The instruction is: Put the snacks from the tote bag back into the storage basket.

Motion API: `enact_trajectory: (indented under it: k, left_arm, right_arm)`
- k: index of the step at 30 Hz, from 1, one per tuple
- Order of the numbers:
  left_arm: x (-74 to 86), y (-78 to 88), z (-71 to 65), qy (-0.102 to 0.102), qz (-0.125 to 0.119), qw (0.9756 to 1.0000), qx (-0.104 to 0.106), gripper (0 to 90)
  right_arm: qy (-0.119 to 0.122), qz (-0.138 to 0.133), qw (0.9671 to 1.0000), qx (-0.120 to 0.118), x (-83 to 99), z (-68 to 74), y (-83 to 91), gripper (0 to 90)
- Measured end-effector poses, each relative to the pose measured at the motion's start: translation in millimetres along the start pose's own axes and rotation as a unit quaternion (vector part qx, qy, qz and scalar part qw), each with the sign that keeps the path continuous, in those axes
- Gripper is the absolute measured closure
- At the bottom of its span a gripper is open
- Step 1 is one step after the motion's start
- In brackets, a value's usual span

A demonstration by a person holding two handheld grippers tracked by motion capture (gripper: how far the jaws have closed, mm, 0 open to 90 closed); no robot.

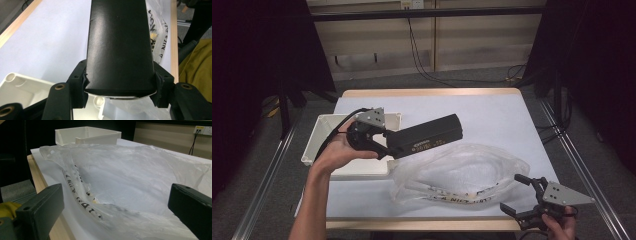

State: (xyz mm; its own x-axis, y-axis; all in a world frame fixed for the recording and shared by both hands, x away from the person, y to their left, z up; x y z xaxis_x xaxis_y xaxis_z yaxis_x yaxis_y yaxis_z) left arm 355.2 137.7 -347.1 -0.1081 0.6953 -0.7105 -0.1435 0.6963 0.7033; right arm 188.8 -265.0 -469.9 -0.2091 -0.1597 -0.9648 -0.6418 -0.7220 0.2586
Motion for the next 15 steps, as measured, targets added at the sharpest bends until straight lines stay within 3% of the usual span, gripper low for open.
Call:
enact_trajectory:
  k: [9,15]
  left_arm:
    - [7.8,17.5,10.9,0.006,-0.002,0.9998,-0.016,42.8]
    - [12.3,30.3,19.8,0.013,-0.001,0.9996,-0.025,42.9]
  right_arm:
    - [-0.005,-0.006,1.0000,0.003,0.6,-0.1,1.3,0.0]
    - [-0.010,-0.025,0.9996,0.004,0.2,0.4,2.2,0.1]
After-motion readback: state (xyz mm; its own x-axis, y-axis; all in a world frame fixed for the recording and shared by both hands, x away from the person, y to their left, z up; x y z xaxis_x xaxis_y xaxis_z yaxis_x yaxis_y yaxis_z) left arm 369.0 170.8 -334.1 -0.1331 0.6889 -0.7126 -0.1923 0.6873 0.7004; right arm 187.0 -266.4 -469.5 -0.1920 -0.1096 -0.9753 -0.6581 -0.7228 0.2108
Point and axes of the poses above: each handheld gripper's, and its own axes: y roughly backward along the jaws, x roughly out of its underside, z roughly to its left, the point moved 4 cm from there along -y, roughly forward along the jaws, and after that the axes turned 1 degree about -x, right-handed, at the moved point
